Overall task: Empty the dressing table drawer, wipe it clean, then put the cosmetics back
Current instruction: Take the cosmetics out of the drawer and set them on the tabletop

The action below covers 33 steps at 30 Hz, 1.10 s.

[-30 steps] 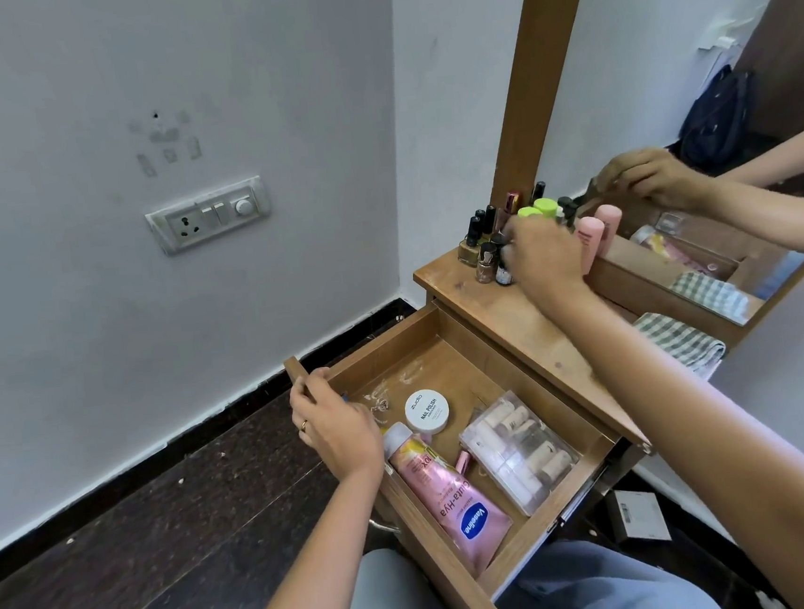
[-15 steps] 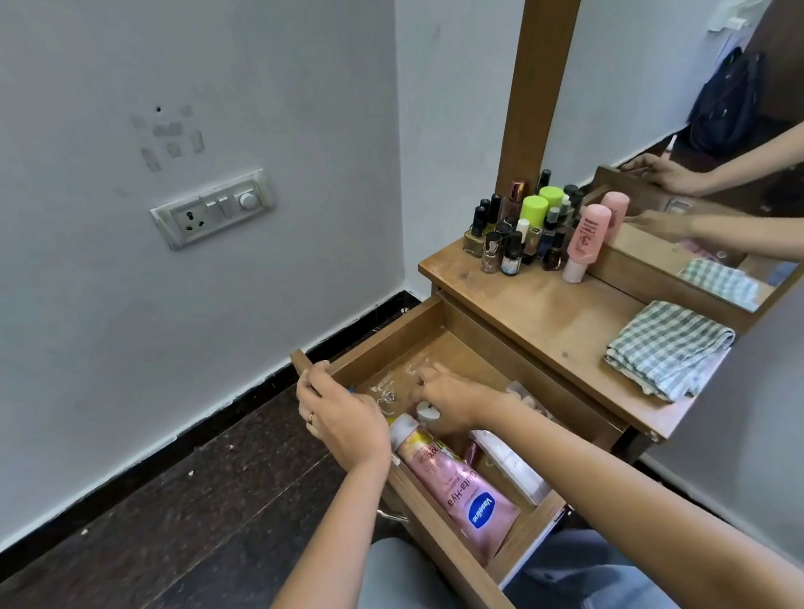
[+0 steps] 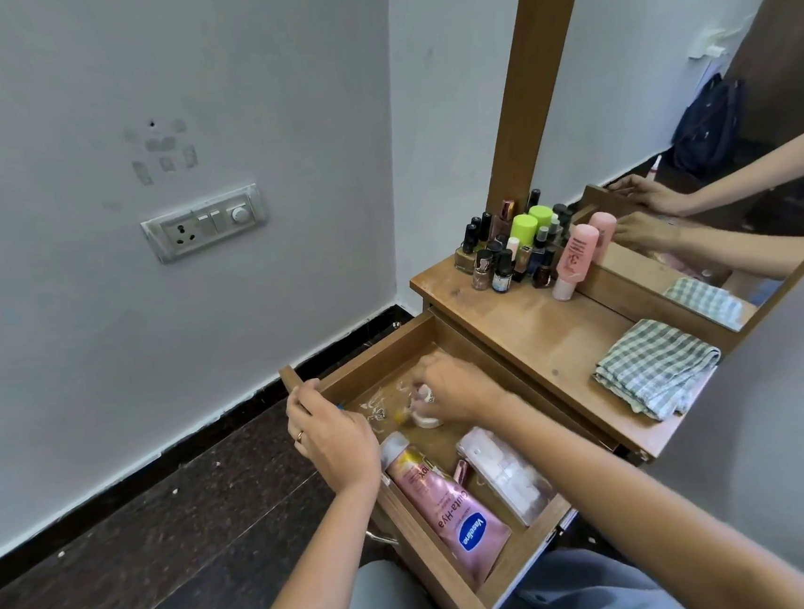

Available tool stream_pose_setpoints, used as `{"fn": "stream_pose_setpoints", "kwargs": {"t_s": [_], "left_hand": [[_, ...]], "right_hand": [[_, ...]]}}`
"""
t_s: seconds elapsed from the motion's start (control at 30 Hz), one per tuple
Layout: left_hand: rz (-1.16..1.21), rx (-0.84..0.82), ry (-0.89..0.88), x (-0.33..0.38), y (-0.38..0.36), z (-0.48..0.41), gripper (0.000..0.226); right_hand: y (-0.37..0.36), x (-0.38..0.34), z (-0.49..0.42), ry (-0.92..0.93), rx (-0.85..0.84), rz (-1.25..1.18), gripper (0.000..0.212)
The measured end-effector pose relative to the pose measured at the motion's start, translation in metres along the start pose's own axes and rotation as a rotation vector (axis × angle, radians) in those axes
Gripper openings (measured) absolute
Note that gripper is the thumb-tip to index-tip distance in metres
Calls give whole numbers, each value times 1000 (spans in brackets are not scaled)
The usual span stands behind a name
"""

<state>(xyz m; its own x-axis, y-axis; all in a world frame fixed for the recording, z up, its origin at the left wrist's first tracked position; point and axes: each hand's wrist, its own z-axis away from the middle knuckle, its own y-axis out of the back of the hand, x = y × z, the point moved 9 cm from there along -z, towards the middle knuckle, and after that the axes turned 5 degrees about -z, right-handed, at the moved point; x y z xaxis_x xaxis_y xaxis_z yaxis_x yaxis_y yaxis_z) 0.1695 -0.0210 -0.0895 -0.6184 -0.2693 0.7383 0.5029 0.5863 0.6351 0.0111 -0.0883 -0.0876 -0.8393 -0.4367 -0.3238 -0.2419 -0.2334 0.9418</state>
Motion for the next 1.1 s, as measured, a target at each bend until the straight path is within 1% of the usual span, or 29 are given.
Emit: {"fn": "stream_pose_setpoints", "kwargs": {"t_s": [0.07,0.17,0.33,0.4,0.5,0.57,0.63,0.8,0.97,1.1], "left_hand": [[-1,2,-6,0,0,0,42],[13,-4,-3,2,0,-1,43],[15,-10,-6,1,0,-1,43],[10,-10,-11,0,-1,-1,43],[6,-12,-7,1,-1,-2,41],[7,-15,-10,1,-1,-2,41],[7,-19,-12,1,-1,-1,41],[5,-16,-15,0,-1,-2,41],[12,-12,-9,1,0,-2,41],[6,-18,-8,1,-1,-1,40]], "right_hand": [[36,9,1,-12,55,-63,18],[101,25,-1,-44,224,-163,15],[185,48,-21,-174,427,-103,12],[199,55,-33,-256,420,-1,15],[197,67,-56,-363,323,153,21],[187,77,-69,-402,252,188,26],[178,86,-75,-438,216,196,29],[171,96,-78,-474,228,198,32],[172,94,-78,-472,225,199,27],[178,90,-76,-465,242,239,27]]}}
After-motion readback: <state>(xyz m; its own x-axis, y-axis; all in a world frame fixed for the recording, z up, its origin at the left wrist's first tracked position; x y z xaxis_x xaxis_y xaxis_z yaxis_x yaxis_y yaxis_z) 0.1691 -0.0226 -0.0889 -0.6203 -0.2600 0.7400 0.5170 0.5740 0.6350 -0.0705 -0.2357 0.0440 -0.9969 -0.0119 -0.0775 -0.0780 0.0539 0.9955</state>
